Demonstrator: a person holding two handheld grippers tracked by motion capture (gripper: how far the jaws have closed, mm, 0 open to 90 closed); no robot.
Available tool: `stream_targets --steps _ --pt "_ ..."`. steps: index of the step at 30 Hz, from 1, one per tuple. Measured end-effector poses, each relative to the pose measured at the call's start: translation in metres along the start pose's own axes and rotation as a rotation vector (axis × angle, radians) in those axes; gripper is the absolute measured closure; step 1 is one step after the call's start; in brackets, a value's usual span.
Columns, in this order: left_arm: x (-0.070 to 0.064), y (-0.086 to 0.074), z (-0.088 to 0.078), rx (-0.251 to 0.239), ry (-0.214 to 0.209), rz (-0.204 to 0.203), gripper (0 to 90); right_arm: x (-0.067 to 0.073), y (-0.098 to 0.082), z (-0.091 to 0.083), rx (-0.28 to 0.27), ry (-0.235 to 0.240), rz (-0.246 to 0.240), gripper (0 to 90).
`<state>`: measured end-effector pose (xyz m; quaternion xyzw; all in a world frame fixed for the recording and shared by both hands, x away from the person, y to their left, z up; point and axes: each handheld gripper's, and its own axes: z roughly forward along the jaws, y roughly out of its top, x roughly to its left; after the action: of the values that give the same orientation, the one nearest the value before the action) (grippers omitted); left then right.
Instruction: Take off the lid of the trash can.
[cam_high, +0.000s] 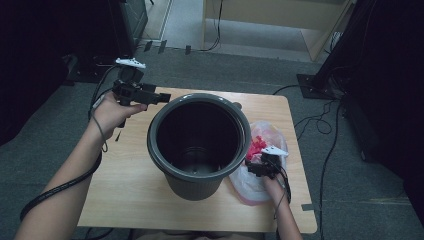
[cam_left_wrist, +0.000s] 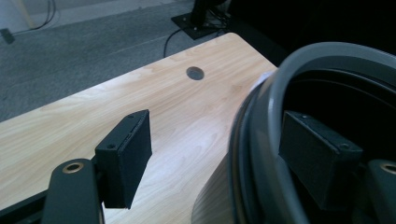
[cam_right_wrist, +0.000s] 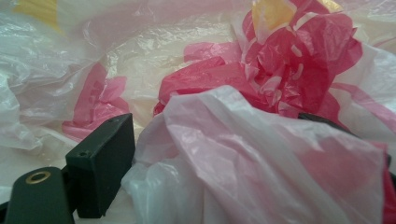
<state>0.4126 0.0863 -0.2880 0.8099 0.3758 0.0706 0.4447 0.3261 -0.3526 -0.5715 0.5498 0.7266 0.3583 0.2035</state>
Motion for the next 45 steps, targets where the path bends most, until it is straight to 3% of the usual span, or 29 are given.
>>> stream_targets --steps 9,14,24,29,34,37,42,45 --pt "-0.005 0.005 0.013 0.033 -0.013 0.034 25.9 0.0 0.0 0.0 0.001 -0.003 -0.002 13.8" --pt "-0.005 0.007 0.021 0.033 -0.023 0.03 26.6 0.0 0.0 0.0 0.001 -0.003 -0.002 13.8" --pt "-0.015 0.017 0.036 0.053 -0.049 0.108 26.5 0.001 0.0 0.0 0.002 -0.005 -0.005 13.8" --pt "-0.014 0.018 0.043 0.072 -0.07 0.11 26.4 0.001 0.0 0.0 0.003 -0.006 -0.004 13.8" --pt "-0.016 0.018 0.051 0.106 -0.051 0.142 26.7 0.001 0.0 0.0 0.003 -0.008 -0.008 13.8" --pt "-0.017 0.018 0.055 0.104 -0.061 0.169 38.5 0.001 0.0 0.0 0.003 -0.009 -0.009 13.8" --pt "-0.018 0.018 0.058 0.106 -0.077 0.173 46.0 0.002 0.0 0.0 0.005 -0.013 -0.013 13.8" --pt "-0.021 0.02 0.058 0.112 -0.077 0.196 54.3 0.002 0.0 0.0 0.004 -0.011 -0.01 13.8"
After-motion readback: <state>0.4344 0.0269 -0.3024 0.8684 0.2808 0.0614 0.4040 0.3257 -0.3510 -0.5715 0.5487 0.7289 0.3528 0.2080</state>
